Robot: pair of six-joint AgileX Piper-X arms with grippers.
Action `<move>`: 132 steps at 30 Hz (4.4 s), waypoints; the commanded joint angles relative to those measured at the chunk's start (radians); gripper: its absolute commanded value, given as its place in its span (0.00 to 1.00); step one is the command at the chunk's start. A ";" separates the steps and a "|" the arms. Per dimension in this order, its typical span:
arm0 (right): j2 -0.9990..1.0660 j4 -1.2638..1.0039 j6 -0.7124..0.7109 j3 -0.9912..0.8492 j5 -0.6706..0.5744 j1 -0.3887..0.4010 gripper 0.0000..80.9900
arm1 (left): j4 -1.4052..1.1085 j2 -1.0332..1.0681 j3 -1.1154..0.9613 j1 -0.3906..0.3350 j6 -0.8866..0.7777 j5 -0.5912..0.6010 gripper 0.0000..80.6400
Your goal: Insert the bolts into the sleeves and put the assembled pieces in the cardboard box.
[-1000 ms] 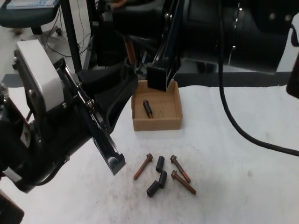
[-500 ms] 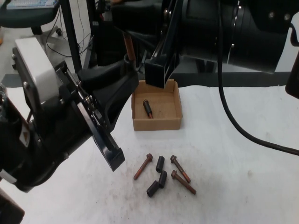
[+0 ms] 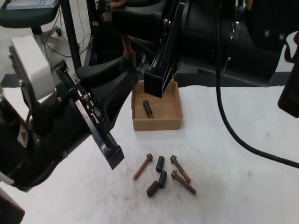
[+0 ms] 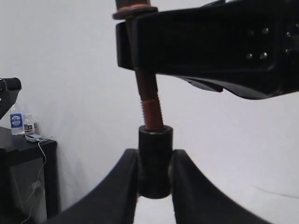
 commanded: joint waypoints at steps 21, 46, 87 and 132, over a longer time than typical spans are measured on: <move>0.004 -0.023 0.007 0.004 -0.008 -0.014 0.01 | -0.124 -0.007 -0.014 -0.002 -0.129 -0.221 0.00; -0.084 -0.005 0.007 0.002 0.114 -0.106 0.37 | 0.423 0.013 -0.080 0.043 0.027 -0.231 0.00; -0.253 0.723 0.053 0.002 0.200 -0.363 0.01 | 1.243 1.287 -1.453 0.090 0.044 -0.095 0.34; 0.443 0.700 -0.056 -0.041 0.050 -0.335 0.33 | 0.930 -0.269 0.001 0.069 -0.036 -0.246 0.00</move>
